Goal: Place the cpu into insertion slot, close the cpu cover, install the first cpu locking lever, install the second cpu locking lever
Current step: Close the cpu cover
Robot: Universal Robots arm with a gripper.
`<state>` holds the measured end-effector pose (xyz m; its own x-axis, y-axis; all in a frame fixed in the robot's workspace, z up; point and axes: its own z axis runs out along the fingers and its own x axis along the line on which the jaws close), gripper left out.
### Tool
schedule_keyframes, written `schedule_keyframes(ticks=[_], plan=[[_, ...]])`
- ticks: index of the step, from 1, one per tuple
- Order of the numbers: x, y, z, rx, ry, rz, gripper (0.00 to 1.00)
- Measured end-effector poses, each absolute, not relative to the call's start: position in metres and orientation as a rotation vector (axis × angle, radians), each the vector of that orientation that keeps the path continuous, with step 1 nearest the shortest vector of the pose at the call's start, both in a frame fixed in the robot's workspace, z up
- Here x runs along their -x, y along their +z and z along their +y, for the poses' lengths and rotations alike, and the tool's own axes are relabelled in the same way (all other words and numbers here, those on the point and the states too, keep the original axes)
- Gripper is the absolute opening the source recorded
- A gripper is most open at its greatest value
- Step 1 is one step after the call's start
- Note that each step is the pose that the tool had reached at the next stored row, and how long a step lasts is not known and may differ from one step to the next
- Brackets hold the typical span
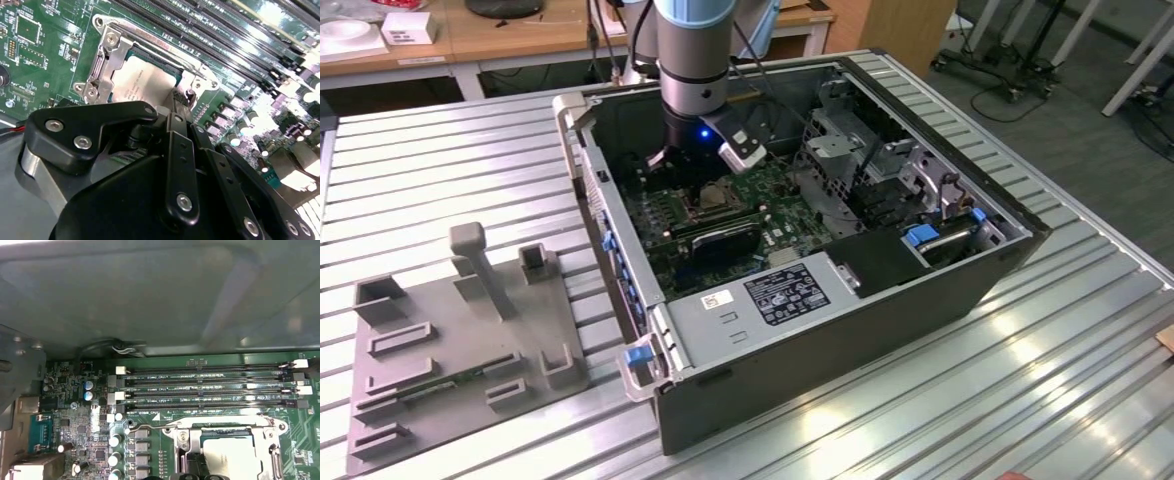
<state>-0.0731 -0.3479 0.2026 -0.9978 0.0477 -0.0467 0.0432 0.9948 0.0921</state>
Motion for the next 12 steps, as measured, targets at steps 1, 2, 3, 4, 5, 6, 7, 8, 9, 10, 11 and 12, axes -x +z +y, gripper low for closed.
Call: schedule_keyframes(ticks=[1,2,3,4,5,6,7,8,9,10,11,12], plan=[[0.0732,0.2039,-0.3479,-0.070,0.141,3.089,0.10],[0.0732,0.2050,-0.3479,-0.070,0.141,3.089,0.10],[0.0732,0.2062,-0.3480,-0.070,0.141,3.089,0.10],[0.0732,0.2075,-0.3480,-0.070,0.141,3.089,0.10],[0.0732,0.2091,-0.3480,-0.070,0.141,3.089,0.10],[0.0732,0.2106,-0.3480,-0.070,0.141,3.089,0.10],[0.0732,0.2121,-0.3480,-0.070,0.141,3.089,0.10],[0.0732,0.2128,-0.3480,-0.070,0.141,3.089,0.10],[0.0732,0.2127,-0.3479,-0.070,0.141,3.089,0.10],[0.0732,0.2127,-0.3479,-0.070,0.141,3.089,0.10],[0.0734,0.2128,-0.3479,-0.070,0.141,3.089,0.10],[0.0742,0.2129,-0.3480,-0.070,0.140,3.087,0.10]])
